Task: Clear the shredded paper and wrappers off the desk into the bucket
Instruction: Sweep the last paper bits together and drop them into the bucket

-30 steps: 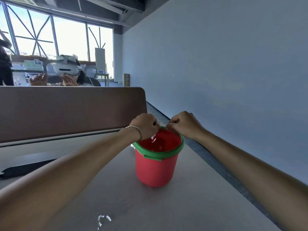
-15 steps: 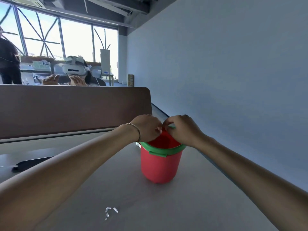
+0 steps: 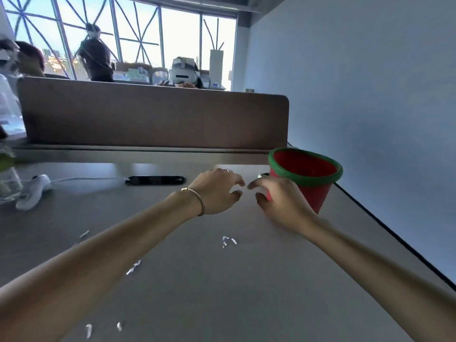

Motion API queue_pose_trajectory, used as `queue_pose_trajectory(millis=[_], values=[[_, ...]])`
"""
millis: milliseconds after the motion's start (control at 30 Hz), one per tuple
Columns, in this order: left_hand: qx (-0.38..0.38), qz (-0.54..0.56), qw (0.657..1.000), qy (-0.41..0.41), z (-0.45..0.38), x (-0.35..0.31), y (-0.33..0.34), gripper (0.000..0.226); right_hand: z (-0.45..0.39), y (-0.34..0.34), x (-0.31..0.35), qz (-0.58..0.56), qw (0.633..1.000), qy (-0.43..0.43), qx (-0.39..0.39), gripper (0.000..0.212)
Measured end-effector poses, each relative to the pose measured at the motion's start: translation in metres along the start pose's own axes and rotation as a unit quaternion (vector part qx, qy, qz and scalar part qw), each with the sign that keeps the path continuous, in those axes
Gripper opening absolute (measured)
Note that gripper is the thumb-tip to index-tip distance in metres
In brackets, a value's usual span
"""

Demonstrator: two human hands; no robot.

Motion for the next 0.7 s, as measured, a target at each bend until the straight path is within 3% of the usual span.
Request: queue_pose_trajectory(millis=[100,233,300,433,700], values=[[0.011,0.01,0.999,-0.041,0.037,0.029,0.02,0.039,0.028,0.042,0.013,0.007,0.998,-0.005,0.07,0.039],[0.017,0.022,0.995,-0.091,0.085,0.062,0.038,0.041,0.061,0.106,0.027,0.029,0.97,-0.021,0.239,0.067],[0.009,0.027,0.994,-0.105,0.107,0.076,0.041,0.041,0.071,0.128,0.037,0.041,0.957,-0.031,0.285,0.075],[-0.039,0.038,0.991,-0.124,0.15,0.1,0.032,0.042,0.069,0.146,0.071,0.067,0.955,-0.083,0.277,0.107],[-0.146,0.018,0.975,-0.164,0.243,0.142,-0.003,0.038,0.018,0.182,0.183,0.036,0.944,-0.184,0.273,0.103]])
Point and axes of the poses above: each hand's wrist, its own z-axis away from the middle knuckle, its own y-axis out of the palm, x = y × z, the point moved 4 cm from there along -z, towards the middle knuckle, and after that the axes turned 13 degrees about z, right-handed, at the moved point
